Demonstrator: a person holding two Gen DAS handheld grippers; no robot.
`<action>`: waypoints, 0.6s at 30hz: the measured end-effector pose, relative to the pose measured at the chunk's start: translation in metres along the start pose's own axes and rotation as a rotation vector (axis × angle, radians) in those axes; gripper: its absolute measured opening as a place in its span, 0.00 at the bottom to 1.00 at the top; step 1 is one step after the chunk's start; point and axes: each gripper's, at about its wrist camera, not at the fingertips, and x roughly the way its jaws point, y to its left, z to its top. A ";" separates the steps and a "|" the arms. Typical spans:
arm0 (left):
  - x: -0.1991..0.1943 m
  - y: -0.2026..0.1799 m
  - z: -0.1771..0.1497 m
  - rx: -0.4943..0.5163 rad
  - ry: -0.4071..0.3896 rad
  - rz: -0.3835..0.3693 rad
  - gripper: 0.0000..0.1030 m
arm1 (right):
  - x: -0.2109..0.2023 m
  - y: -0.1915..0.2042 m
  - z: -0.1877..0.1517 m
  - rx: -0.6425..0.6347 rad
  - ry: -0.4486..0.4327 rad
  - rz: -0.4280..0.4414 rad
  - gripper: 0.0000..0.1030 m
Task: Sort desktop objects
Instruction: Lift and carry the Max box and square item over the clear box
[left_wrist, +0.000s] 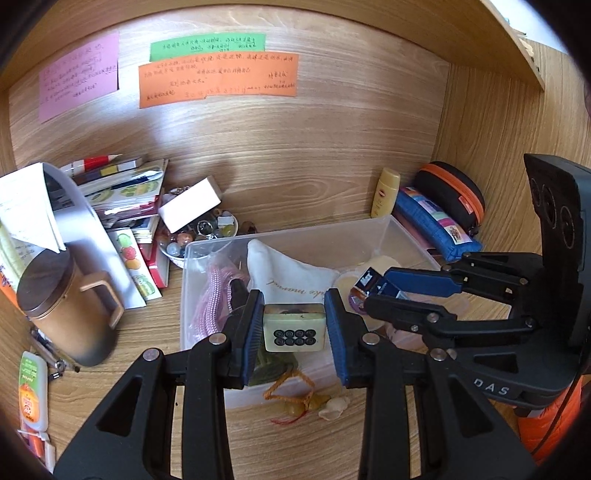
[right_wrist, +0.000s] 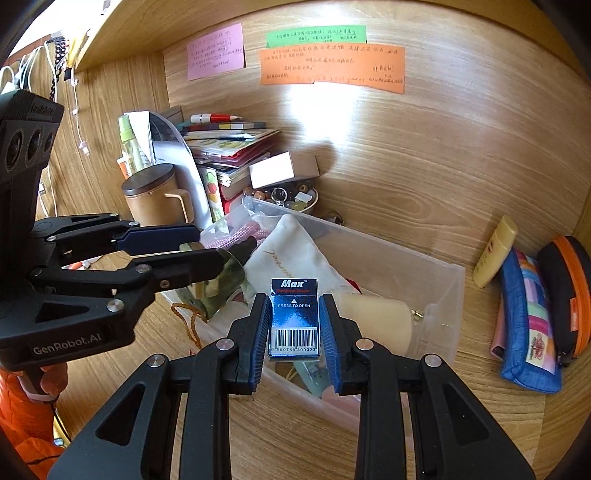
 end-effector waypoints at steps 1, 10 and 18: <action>0.002 0.000 0.001 0.000 0.000 0.001 0.32 | 0.002 -0.001 0.000 0.001 0.003 0.003 0.24; 0.019 0.005 0.005 -0.021 0.019 -0.021 0.32 | 0.018 0.002 0.003 -0.024 0.033 0.021 0.24; 0.032 0.001 0.002 -0.002 0.049 -0.057 0.32 | 0.031 -0.005 0.001 -0.012 0.066 0.001 0.24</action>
